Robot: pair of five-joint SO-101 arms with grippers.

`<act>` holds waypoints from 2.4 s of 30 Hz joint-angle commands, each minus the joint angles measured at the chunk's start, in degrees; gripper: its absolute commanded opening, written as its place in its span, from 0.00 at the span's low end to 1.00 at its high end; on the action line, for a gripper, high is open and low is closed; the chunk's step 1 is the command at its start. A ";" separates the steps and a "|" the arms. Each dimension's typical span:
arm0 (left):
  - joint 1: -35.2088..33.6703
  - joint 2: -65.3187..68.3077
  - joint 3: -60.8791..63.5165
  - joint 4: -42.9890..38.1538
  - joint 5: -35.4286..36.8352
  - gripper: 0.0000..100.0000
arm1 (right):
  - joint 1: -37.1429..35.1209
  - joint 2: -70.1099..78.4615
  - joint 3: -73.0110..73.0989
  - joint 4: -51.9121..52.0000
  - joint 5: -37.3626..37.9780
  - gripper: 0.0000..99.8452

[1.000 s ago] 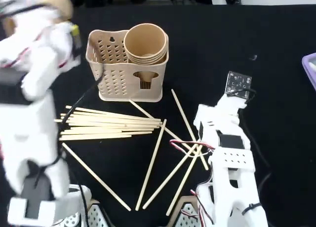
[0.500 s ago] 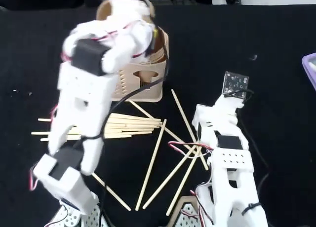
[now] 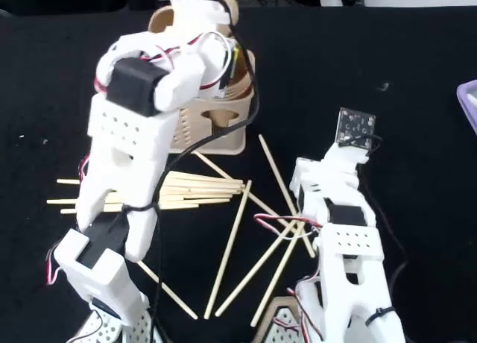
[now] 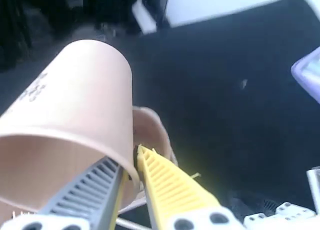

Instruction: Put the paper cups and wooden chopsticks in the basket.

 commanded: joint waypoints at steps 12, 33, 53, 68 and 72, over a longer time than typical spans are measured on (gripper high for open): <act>0.57 -0.62 -7.87 10.37 -5.89 0.03 | -0.79 -1.54 -0.40 -1.41 0.53 0.01; 3.38 -4.92 5.49 10.11 -13.54 0.04 | -0.79 -1.54 -0.40 -1.23 0.53 0.01; -3.91 -2.81 9.36 -18.55 -0.26 0.20 | -0.79 -1.54 -0.31 -1.14 0.53 0.01; -5.14 -2.02 10.86 -13.45 1.67 0.19 | -0.79 -1.54 -0.31 -1.23 0.53 0.01; -6.46 -0.62 10.15 -8.62 1.67 0.19 | -0.79 -1.54 -0.31 -1.23 0.53 0.01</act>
